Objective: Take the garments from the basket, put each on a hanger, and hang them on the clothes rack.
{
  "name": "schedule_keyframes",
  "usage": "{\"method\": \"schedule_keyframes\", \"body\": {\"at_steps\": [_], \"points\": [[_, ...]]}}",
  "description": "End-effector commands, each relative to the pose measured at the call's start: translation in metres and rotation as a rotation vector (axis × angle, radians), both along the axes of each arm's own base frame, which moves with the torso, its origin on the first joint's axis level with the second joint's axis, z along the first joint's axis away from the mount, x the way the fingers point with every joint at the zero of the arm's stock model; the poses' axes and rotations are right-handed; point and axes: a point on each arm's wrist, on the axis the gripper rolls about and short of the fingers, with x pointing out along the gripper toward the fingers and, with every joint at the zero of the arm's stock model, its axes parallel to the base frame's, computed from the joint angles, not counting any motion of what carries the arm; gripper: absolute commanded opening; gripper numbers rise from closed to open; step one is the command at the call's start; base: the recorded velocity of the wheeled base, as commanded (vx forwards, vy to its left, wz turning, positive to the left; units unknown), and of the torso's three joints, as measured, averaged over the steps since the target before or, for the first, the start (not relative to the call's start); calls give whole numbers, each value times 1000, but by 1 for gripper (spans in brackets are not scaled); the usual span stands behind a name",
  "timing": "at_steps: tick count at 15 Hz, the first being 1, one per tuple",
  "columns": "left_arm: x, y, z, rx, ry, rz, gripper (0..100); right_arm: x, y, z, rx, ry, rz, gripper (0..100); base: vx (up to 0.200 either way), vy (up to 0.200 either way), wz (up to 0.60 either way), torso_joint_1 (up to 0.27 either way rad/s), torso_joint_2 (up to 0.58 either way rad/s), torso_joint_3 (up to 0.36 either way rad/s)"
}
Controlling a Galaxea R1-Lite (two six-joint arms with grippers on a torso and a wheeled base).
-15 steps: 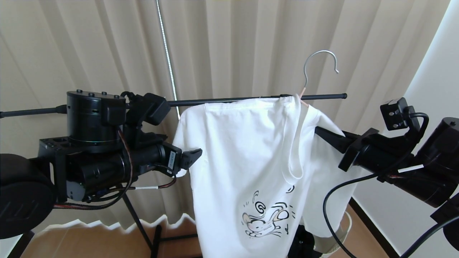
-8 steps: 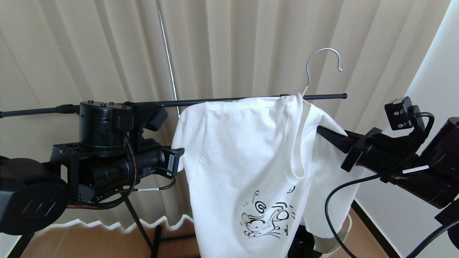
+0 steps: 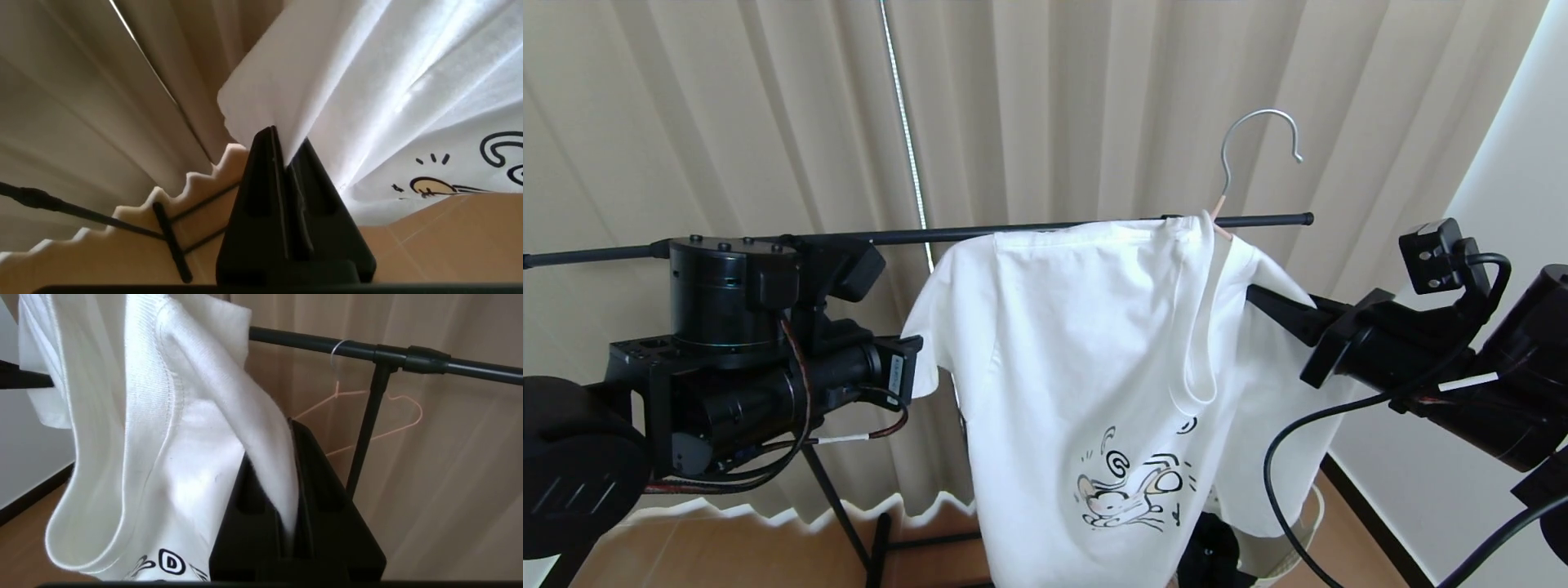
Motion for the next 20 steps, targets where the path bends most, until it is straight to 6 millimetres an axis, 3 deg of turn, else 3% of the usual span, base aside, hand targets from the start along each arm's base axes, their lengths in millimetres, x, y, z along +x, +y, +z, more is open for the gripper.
{"method": "schedule_keyframes", "body": {"at_steps": [1, 11, 20], "points": [[-7, 6, 2, -5, -6, 11, 0, 1, -1, -1, -1, 3, -5, 0, 0, 0, 0, 0, 0, 0], [-18, 33, -16, 17, 48, 91, 0, 3, -4, 2, 3, -7, -16, 0, 0, 0, 0, 0, 0, 0], [-19, 44, -29, 51, 90, 168, 0, 5, -7, 3, 4, -10, -25, 0, 0, 0, 0, 0, 0, 0]]}}
